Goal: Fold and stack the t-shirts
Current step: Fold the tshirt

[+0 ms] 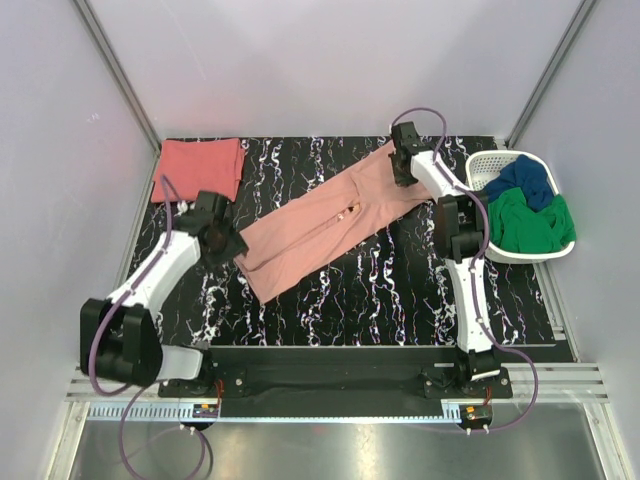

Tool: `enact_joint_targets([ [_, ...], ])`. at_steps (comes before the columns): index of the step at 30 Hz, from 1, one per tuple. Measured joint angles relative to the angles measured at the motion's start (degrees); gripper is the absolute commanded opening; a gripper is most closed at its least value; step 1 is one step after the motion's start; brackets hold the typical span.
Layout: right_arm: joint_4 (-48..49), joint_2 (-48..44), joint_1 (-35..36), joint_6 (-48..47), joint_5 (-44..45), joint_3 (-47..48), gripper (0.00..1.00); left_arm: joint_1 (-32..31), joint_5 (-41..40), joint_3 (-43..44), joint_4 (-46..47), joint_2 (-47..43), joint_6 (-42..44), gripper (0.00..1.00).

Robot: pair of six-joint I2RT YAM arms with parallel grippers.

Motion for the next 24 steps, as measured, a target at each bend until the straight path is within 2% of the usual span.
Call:
enact_joint_targets([
  [1,-0.1,0.4,0.0,-0.3,0.0,1.3,0.24,0.3,-1.4,2.4,0.1,1.4,1.0,0.69],
  [2,0.0,0.6,0.0,-0.5,0.0,2.2,0.34,0.9,-2.5,4.7,0.5,3.4,2.2,0.69],
  [5,0.2,-0.5,0.0,1.7,-3.7,3.4,0.43,4.0,-3.2,10.5,2.7,11.5,5.6,0.69],
  [8,0.7,-5.5,-0.1,5.9,-9.5,-0.9,0.45,6.5,-3.2,13.9,4.2,20.0,8.6,0.69],
  [11,0.9,-12.1,-0.1,11.3,-14.8,-6.3,0.36,6.9,-3.0,14.4,4.7,24.7,11.0,0.69],
  [12,0.8,-13.7,-0.1,13.0,-15.8,-7.5,0.29,6.9,-2.8,14.4,4.6,25.8,11.8,0.67],
  [15,2.0,-19.8,-0.1,19.0,-18.5,-13.7,0.18,6.9,-1.8,15.8,4.0,28.5,13.7,0.63],
  [17,2.7,-22.6,-0.1,22.2,-19.0,-18.0,0.13,6.9,-1.6,17.0,4.2,30.2,15.0,0.49],
  [19,3.3,-23.4,-0.1,24.4,-19.4,-20.9,0.11,6.9,-1.7,17.4,4.2,31.2,16.0,0.25],
  [21,3.6,-23.0,-0.1,26.0,-19.6,-23.1,0.1,6.9,-1.2,17.7,4.1,31.7,16.4,0.11],
  [22,3.4,-22.5,-0.2,26.5,-19.6,-23.8,0.09,6.9,-1.0,17.8,4.1,31.7,16.6,0.0],
  [24,3.4,-21.0,-0.3,26.9,-19.6,-24.0,0.09,6.8,-0.6,17.8,3.9,31.7,16.7,0.0],
])
